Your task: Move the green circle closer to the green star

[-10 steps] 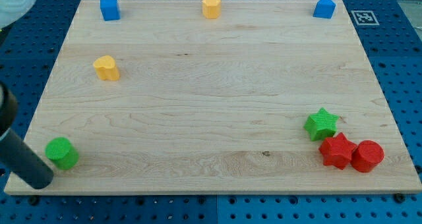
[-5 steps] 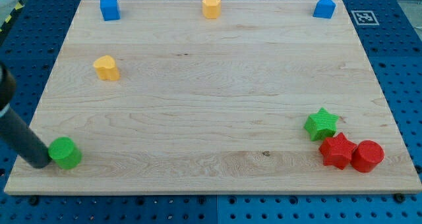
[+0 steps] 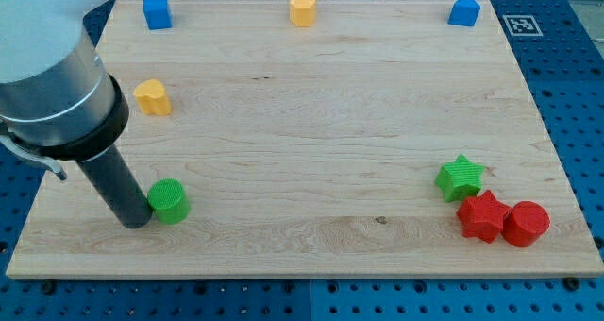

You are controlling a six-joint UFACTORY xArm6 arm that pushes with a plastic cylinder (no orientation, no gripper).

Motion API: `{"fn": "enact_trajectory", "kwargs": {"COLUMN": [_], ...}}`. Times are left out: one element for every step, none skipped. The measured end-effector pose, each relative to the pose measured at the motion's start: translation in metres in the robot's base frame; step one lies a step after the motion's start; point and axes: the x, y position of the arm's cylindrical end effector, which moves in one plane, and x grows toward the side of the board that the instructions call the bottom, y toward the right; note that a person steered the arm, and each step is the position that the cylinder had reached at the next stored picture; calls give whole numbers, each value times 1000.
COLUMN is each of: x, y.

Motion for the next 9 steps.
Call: {"fn": "enact_trajectory", "kwargs": {"x": [-5,-24,-26,-15,-11,-11,-11,-11,-12], "y": [-1,-8,-8,-8,-6,4,34,71,95]}}
